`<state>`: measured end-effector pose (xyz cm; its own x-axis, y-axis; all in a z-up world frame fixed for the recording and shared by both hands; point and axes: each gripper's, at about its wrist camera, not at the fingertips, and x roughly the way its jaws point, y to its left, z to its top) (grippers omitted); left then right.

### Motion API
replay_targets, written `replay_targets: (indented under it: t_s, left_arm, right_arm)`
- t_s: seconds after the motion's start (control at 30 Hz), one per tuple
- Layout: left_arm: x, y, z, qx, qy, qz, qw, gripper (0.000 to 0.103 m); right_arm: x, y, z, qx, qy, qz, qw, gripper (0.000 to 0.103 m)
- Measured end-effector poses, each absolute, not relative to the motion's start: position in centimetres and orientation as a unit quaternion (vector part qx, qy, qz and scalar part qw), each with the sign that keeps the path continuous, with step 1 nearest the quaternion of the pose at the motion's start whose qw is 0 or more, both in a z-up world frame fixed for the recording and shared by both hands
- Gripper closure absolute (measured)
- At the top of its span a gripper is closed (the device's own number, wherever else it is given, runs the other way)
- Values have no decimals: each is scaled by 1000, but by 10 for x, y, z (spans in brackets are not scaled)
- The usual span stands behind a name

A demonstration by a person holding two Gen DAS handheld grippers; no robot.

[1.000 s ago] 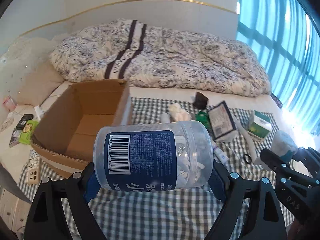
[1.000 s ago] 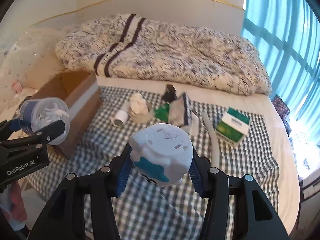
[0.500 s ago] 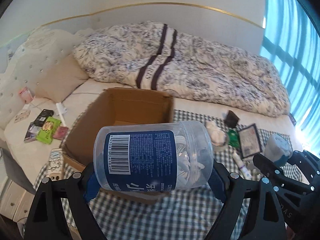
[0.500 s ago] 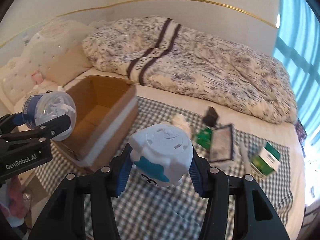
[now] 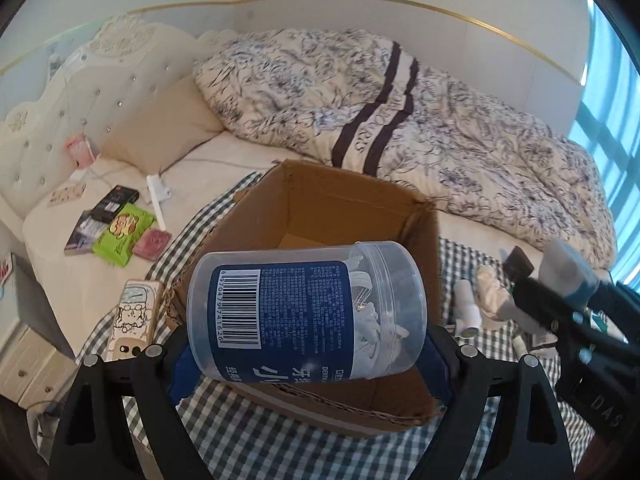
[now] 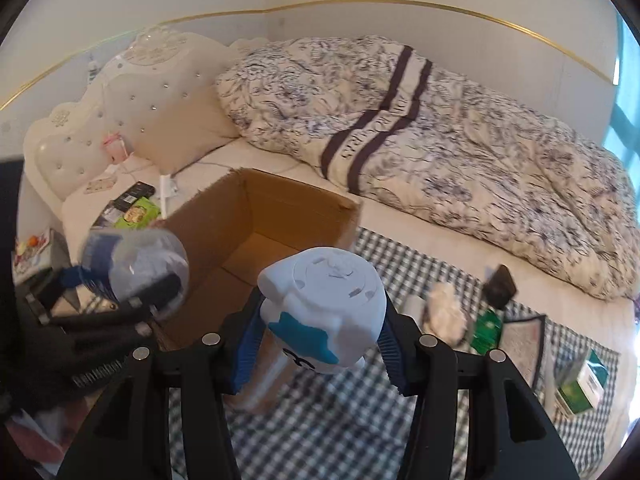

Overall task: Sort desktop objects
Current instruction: 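Lift the jar and plush toy and carry both toward the cardboard box, then open both tools to drop the jar and plush toy into the box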

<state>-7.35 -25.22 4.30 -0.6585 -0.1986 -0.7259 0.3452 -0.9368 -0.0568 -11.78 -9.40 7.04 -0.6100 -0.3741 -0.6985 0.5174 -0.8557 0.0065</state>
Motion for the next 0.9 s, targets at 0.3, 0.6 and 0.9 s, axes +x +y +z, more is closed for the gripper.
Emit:
replay_targets:
  t_s: [0.3,0.6,0.9]
  left_arm:
    - [-85,-268,18,399,97,-899,149,14]
    - [-99,-274,3,412,96,-896,138,14]
    - [-105,-279,-9,418,105,-891,141,13]
  right_arm:
    - [-152,-134,57,381,103,-880,266,51]
    - [-174,-168,31,403,111,-868,268,51]
    - [-182,-177,20,411,107,-864,270,48]
